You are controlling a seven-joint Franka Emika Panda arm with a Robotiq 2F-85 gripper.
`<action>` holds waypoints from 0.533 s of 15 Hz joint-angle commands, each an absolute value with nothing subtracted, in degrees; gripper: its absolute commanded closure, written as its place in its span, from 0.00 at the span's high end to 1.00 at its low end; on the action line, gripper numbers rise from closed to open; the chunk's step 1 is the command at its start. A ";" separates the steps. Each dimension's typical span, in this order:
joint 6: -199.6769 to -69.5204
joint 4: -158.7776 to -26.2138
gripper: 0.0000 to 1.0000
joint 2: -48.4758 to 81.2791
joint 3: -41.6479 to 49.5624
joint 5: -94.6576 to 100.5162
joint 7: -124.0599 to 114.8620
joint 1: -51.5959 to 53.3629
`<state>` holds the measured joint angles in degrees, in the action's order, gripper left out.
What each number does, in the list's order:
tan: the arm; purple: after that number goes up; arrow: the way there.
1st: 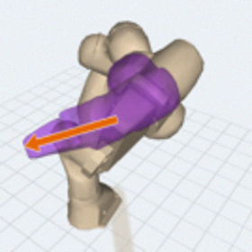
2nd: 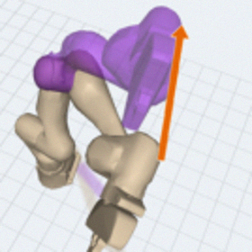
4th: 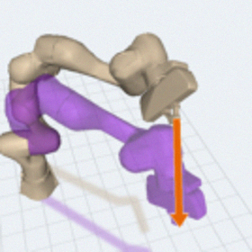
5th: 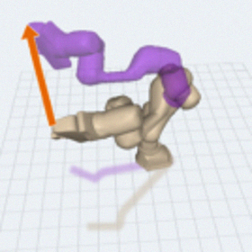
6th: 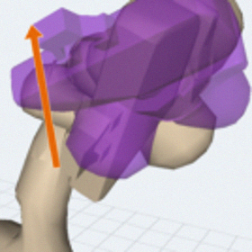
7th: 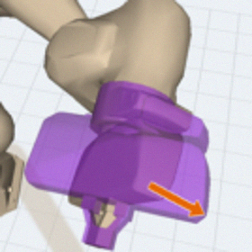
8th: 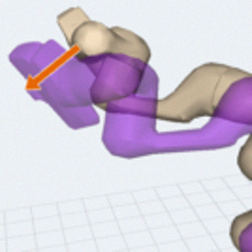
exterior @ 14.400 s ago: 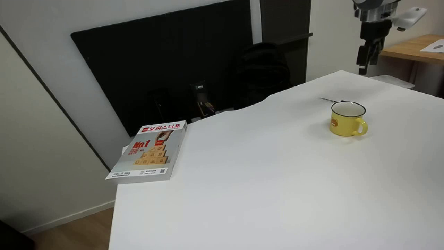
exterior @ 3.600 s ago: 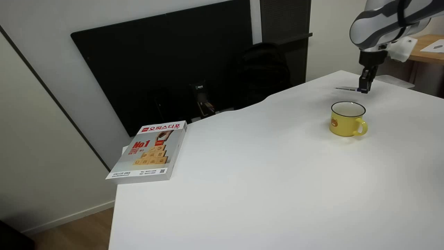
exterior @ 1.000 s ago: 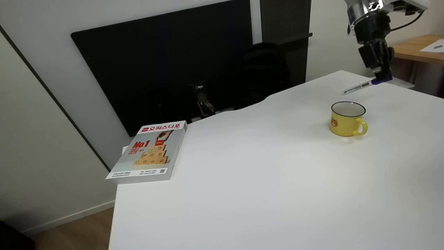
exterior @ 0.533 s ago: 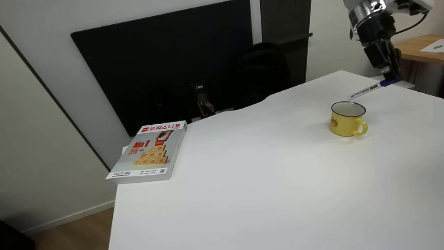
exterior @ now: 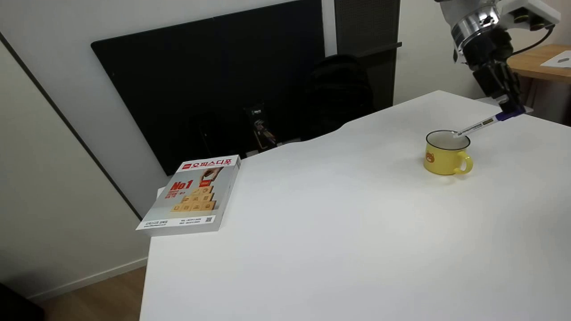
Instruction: Put the marker into the cup.
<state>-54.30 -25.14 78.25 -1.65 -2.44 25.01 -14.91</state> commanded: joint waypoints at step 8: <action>-57.03 -26.41 0.06 79.84 -0.76 -1.70 24.48 -15.04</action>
<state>-55.86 -25.19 80.29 -1.20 -2.12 25.01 -14.97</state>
